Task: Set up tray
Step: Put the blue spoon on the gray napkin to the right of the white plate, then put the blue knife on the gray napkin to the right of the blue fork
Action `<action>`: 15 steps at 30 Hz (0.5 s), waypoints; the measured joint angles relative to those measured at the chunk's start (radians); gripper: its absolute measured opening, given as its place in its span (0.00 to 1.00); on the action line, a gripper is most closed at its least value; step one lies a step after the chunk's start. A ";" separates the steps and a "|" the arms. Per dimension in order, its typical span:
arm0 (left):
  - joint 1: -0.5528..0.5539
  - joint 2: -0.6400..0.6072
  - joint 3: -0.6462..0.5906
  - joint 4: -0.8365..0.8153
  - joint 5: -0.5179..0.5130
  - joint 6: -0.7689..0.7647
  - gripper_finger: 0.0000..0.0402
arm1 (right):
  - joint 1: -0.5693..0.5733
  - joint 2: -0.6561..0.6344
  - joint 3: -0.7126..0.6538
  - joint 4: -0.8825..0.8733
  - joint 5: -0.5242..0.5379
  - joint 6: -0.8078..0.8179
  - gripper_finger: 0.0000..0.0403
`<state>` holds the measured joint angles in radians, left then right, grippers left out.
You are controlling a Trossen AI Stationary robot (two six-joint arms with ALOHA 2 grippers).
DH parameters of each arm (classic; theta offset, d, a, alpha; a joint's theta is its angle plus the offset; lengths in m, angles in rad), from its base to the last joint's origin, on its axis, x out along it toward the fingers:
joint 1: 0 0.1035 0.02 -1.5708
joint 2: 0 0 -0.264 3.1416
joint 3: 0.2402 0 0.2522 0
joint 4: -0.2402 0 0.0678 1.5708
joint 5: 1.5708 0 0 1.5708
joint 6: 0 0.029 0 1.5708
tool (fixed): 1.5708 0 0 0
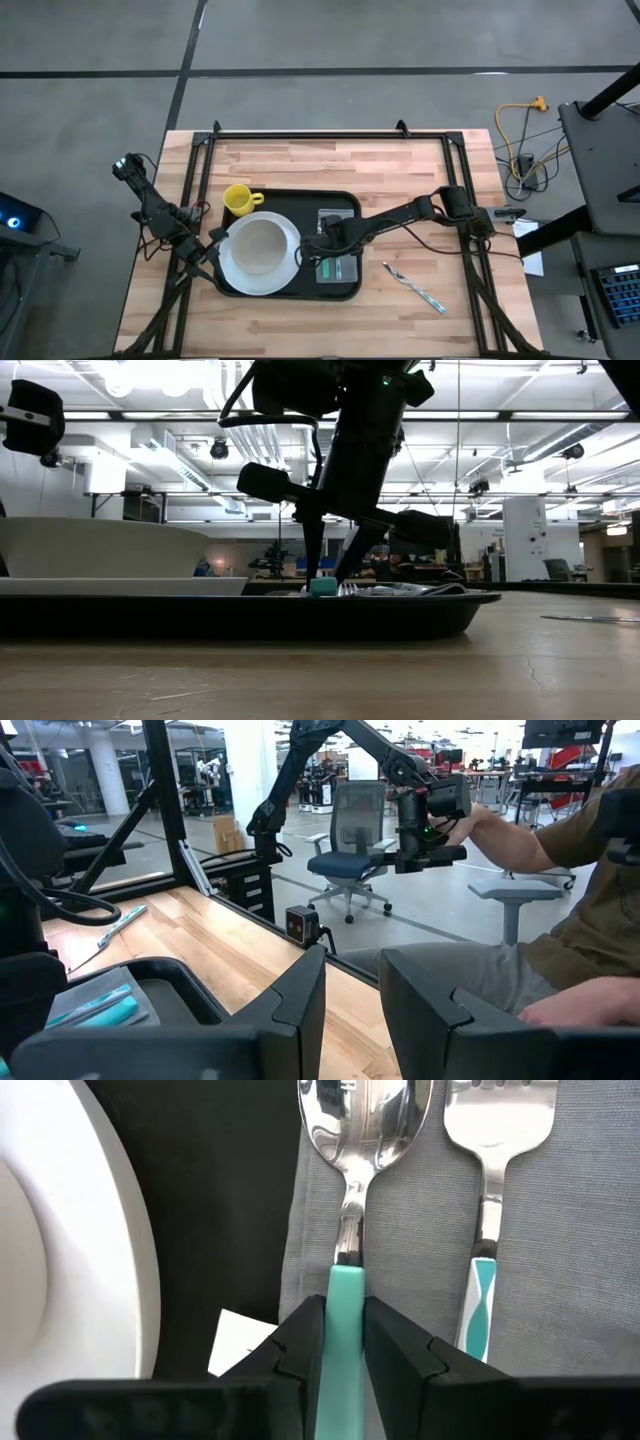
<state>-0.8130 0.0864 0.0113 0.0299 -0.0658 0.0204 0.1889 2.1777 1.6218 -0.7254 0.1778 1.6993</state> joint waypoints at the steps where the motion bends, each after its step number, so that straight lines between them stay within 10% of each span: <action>1: 0.000 0.000 0.000 0.000 0.000 0.000 0.20 | 0.000 0.000 0.000 0.000 -0.001 -0.001 0.15; 15: 0.000 0.000 0.000 0.000 0.000 0.000 0.20 | 0.000 0.000 0.000 -0.001 -0.041 -0.005 0.24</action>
<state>-0.8131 0.0864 0.0113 0.0299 -0.0658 0.0204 0.1886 2.1777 1.6218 -0.7261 0.1371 1.6939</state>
